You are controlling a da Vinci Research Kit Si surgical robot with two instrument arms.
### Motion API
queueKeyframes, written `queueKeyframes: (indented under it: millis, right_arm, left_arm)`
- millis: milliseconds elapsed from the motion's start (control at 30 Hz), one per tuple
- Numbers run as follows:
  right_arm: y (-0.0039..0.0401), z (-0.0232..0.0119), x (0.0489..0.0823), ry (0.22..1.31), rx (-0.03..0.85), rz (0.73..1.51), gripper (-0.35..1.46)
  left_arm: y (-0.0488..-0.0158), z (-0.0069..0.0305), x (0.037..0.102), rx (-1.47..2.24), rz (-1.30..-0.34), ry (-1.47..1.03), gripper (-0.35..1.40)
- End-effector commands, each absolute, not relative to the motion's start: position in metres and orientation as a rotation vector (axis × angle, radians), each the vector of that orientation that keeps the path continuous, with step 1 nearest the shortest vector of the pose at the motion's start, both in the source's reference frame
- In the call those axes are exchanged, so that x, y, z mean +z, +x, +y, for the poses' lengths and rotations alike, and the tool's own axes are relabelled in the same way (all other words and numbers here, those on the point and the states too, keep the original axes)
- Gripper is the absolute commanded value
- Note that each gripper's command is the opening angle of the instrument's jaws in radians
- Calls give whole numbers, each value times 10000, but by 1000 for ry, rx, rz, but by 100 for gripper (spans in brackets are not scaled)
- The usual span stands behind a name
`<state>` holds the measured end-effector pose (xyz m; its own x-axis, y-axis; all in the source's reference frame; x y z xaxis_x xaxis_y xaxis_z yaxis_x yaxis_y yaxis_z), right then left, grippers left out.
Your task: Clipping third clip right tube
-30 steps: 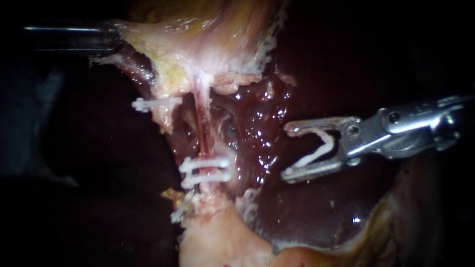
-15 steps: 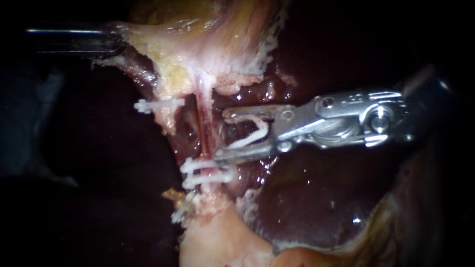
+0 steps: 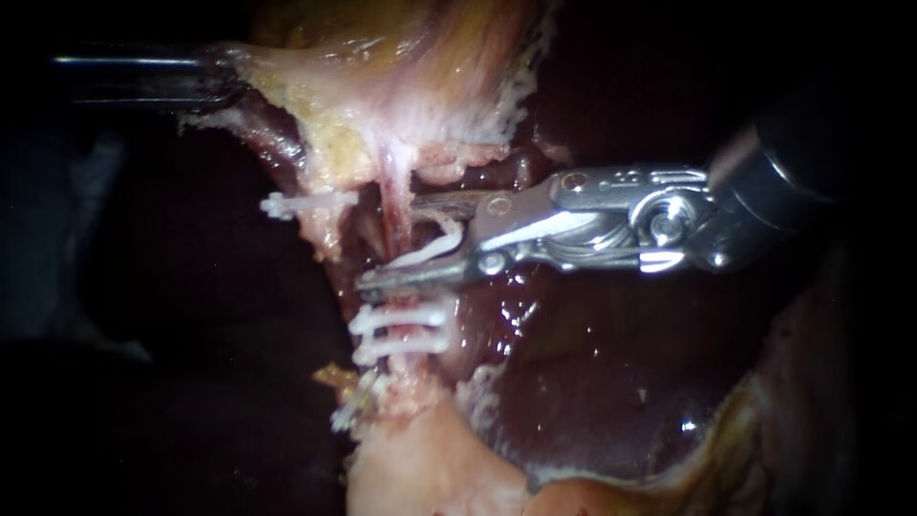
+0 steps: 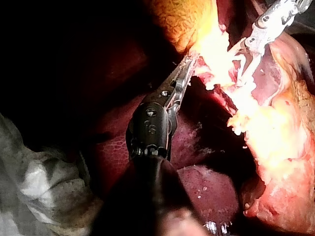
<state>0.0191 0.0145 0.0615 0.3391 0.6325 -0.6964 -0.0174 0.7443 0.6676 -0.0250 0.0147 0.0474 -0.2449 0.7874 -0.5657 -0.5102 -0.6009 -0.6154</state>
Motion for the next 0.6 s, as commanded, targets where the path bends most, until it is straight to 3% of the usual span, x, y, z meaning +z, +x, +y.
queueKeyframes:
  millis: [33,367,600]
  right_arm:
    - [192,146,616,632,468,1169,49]
    - [199,146,610,733,496,1279,49]
    - [197,135,587,825,467,1343,49]
  left_arm:
    - [-250,147,474,1940,-387,-1126,-35]
    - [-249,147,475,1940,-387,-1126,-35]
    - [-249,147,475,1940,-387,-1126,-35]
